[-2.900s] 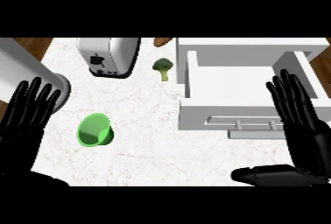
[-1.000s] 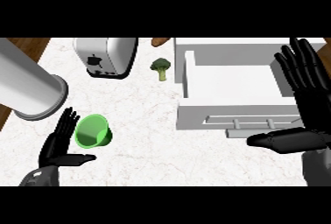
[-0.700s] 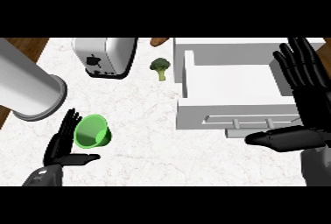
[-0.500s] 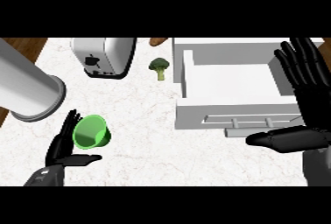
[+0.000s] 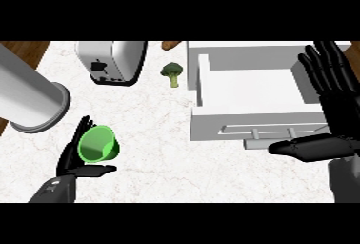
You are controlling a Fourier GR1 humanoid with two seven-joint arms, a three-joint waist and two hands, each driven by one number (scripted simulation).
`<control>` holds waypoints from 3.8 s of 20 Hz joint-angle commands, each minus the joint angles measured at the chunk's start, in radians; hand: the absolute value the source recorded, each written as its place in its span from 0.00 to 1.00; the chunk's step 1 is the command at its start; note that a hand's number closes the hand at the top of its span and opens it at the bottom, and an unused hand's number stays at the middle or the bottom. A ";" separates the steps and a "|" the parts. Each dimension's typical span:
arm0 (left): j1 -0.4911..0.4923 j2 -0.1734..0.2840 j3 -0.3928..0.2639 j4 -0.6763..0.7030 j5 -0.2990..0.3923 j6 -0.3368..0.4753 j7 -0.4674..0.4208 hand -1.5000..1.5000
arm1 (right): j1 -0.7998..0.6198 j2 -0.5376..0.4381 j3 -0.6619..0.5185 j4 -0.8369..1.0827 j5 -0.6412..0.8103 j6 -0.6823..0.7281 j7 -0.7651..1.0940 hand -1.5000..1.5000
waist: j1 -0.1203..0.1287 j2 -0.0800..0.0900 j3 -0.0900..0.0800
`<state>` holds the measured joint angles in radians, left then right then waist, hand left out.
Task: Pick up the cup, place it into the drawer and close the drawer
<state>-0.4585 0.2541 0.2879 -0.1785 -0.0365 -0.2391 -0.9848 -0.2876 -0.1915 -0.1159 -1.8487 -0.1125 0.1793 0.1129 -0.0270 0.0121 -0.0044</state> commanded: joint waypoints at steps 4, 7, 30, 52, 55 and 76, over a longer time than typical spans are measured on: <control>-0.005 0.030 0.008 0.022 0.010 -0.170 -0.068 0.00 | -0.027 -0.016 -0.007 -0.035 -0.024 0.005 0.054 0.00 | -0.007 0.001 -0.002; -0.045 -0.050 -0.006 0.006 0.009 -0.198 -0.054 1.00 | -0.008 0.000 0.009 0.003 0.013 -0.004 0.013 0.00 | -0.011 0.003 -0.002; -0.144 -0.164 0.052 -0.206 0.072 0.068 -0.181 1.00 | 0.030 -0.052 -0.063 0.008 -0.061 0.056 0.014 0.00 | 0.015 -0.010 0.004; -0.645 -0.254 -0.294 -0.640 0.200 0.438 0.638 1.00 | -0.002 -0.029 -0.048 -0.006 0.007 -0.007 0.025 0.00 | 0.008 -0.016 0.005; -0.734 -0.254 -0.290 -0.509 0.208 0.488 0.670 1.00 | 0.030 -0.024 -0.045 -0.019 -0.016 0.018 0.007 0.00 | -0.005 -0.010 0.005; -0.904 -0.254 -0.605 -0.084 0.319 0.515 0.809 1.00 | -0.059 -0.007 0.010 0.053 -0.026 0.065 -0.048 0.00 | -0.174 0.034 0.008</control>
<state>-1.3426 0.0002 -0.2748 -0.2869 0.2717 0.2734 -0.2076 -0.3564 -0.2007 -0.1128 -1.7948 -0.1244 0.2258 0.0740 -0.1606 0.0383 0.0024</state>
